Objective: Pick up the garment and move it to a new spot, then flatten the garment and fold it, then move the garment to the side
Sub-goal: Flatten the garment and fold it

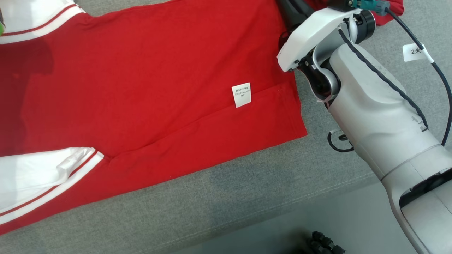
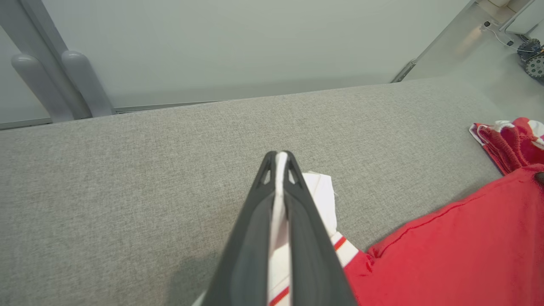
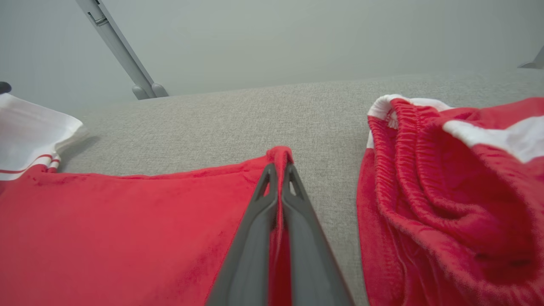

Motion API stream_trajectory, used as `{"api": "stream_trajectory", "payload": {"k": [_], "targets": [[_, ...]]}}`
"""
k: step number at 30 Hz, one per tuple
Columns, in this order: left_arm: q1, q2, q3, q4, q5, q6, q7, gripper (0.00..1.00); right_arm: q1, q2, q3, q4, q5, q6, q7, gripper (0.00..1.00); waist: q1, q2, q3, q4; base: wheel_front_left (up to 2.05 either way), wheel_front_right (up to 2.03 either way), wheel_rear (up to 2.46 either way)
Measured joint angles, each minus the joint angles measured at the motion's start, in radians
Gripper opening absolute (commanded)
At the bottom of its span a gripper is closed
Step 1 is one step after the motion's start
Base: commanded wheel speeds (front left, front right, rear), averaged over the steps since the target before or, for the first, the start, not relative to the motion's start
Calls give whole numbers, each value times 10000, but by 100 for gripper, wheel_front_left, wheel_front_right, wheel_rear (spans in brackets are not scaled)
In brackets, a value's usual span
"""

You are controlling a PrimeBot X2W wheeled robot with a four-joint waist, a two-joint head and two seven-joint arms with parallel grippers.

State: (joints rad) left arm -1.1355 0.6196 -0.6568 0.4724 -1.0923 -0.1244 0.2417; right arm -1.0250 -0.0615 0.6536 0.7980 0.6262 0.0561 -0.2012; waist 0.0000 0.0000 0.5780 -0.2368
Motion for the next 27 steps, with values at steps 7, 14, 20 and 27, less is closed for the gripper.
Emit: {"api": "stream_trajectory", "payload": {"k": [7, 14, 20, 27], "targets": [[790, -75, -255, -583, -596, 0, -677, 0, 468, -121, -81, 332, 81, 79, -184, 0, 0, 0, -412, 269, 0, 0, 0], [1684, -109, -552, -1277, -1354, 0, -1323, 0, 817, -405, -313, 575, 226, 217, -288, 0, 0, 0, -909, 578, 0, 0, 0], [2440, -92, -863, -1802, -1944, 0, -1524, 0, 1158, -652, -539, 709, 431, 307, -364, 0, 0, 0, -1363, 884, 0, 0, 0], [2917, 276, -819, -2552, -2663, 0, -1858, 0, 1206, -757, -654, 759, 500, 320, -422, 0, 0, 0, -1711, 1286, 0, 0, 0]]}}
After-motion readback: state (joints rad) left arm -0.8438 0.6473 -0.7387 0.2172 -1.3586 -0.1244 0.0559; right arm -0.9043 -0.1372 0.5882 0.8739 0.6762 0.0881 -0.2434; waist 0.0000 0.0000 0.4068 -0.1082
